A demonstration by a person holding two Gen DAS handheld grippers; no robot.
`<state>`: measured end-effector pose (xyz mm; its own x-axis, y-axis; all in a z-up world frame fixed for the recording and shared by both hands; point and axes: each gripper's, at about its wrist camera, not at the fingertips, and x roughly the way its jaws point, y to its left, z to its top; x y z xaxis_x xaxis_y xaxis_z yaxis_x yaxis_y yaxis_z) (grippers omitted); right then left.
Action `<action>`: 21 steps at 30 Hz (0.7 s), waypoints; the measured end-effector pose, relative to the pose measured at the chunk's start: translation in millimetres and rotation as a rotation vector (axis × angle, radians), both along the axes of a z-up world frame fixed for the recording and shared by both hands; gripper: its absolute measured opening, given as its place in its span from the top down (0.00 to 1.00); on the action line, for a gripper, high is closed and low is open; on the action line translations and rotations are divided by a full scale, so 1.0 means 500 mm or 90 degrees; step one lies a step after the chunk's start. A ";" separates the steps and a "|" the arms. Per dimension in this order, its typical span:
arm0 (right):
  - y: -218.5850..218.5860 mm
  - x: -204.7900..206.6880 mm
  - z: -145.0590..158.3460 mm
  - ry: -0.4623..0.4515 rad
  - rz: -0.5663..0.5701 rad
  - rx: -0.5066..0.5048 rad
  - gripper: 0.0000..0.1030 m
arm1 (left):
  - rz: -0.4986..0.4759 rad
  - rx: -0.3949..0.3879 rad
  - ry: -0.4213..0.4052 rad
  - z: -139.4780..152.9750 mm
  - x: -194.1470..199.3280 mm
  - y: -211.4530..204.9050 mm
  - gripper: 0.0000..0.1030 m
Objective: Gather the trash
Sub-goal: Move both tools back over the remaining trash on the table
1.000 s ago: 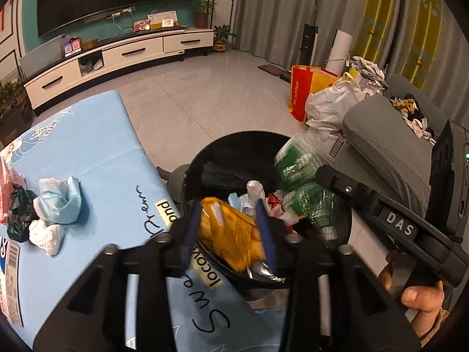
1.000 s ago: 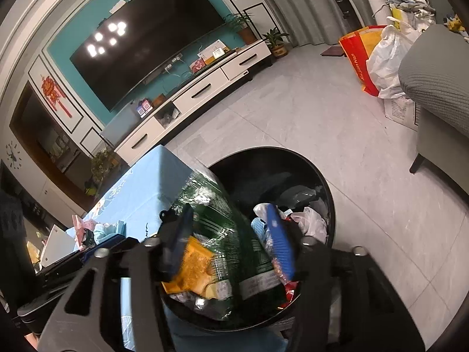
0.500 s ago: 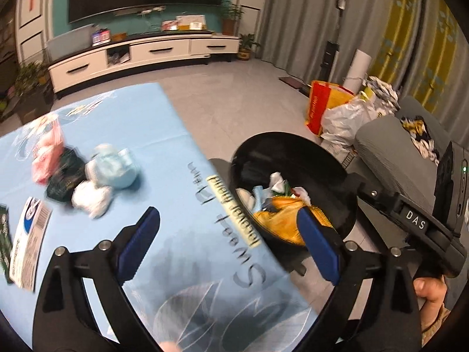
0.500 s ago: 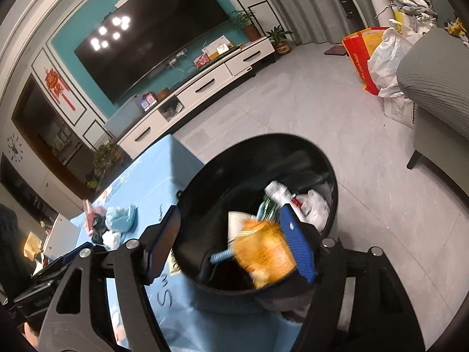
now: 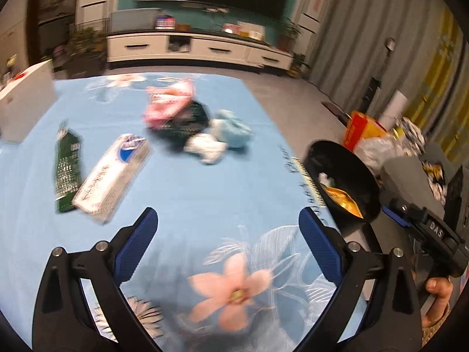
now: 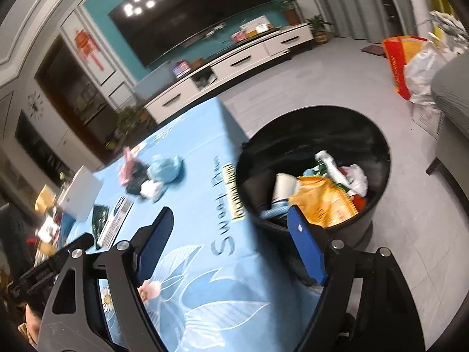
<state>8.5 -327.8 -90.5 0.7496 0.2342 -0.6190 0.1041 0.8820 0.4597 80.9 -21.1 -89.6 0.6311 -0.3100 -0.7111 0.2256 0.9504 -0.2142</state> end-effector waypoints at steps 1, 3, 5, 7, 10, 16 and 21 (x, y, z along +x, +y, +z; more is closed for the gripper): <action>0.012 0.000 0.003 0.001 0.011 -0.002 0.24 | 0.015 -0.003 -0.001 0.003 -0.003 0.021 0.06; 0.035 0.000 0.008 0.003 0.029 -0.005 0.24 | 0.047 -0.011 -0.005 0.009 -0.013 0.066 0.06; 0.055 0.000 0.010 0.005 0.044 -0.007 0.24 | 0.079 -0.011 -0.009 0.013 -0.023 0.108 0.06; 0.084 0.001 0.012 0.007 0.065 -0.010 0.24 | 0.104 -0.012 -0.010 0.013 -0.031 0.142 0.05; 0.128 0.005 0.015 0.012 0.091 -0.017 0.22 | 0.145 -0.002 -0.011 0.009 -0.050 0.196 0.04; 0.209 0.015 0.017 0.027 0.133 -0.041 0.18 | 0.193 0.025 0.003 -0.009 -0.076 0.267 0.03; 0.277 0.029 0.018 0.045 0.160 -0.074 0.07 | 0.228 0.024 0.022 -0.031 -0.082 0.320 0.03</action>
<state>22.9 -189.1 -81.6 0.6312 0.3314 -0.7013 -0.0965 0.9307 0.3529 39.7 138.7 -105.1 0.6709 -0.0464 -0.7401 -0.1302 0.9752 -0.1792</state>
